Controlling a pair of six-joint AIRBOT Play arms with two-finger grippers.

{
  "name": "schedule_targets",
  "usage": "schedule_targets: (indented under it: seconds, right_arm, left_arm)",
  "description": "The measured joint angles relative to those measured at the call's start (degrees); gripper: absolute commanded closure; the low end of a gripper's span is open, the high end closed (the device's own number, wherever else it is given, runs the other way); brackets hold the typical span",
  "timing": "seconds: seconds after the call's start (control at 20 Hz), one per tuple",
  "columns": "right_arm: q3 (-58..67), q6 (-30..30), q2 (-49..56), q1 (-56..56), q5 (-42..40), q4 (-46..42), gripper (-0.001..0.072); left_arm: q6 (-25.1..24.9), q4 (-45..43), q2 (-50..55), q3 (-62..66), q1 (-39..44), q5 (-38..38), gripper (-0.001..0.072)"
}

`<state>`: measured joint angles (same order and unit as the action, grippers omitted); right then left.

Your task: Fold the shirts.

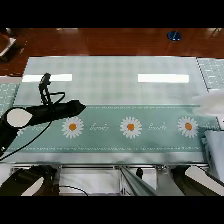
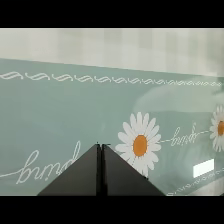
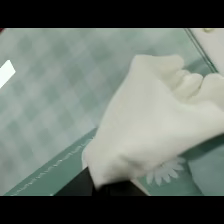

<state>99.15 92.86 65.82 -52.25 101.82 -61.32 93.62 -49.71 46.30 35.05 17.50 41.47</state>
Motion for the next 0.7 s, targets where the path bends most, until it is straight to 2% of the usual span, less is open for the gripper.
schedule_targets:
  seconds: [0.2, 0.4, 0.45, 0.5, 0.55, 0.7]
  right_arm:
    - [-8.90, -0.68, -7.52, -11.61, 3.04, -7.13, 0.0690]
    - [-19.98, 0.57, -15.98, -18.32, 3.48, -21.14, 0.0686]
    - [-22.51, 1.14, -17.86, -18.47, 3.50, -24.55, 0.0520]
    - [-24.94, 1.55, -19.34, -18.18, 3.30, -27.65, 0.0071]
    - [-27.02, 2.01, -20.39, -17.73, 3.37, -31.19, 0.0094]
    - [-31.52, 3.10, -22.16, -15.82, 2.67, -38.25, 0.0094]
  left_arm:
    - [0.02, 0.48, 0.00, 0.00, 0.00, -1.46, 0.0685]
    - [0.04, 0.66, 0.00, 0.00, 0.00, -2.60, 0.0685]
    - [0.04, 0.68, 0.04, 0.00, 0.00, -3.04, 0.0685]
    - [0.04, 0.70, 0.07, 0.00, 0.00, -3.76, 0.0685]
    - [0.04, 0.76, 0.11, 0.00, 0.00, -4.50, 0.0685]
    - [-0.42, 2.08, 0.11, 0.00, 0.39, -7.48, 0.0685]
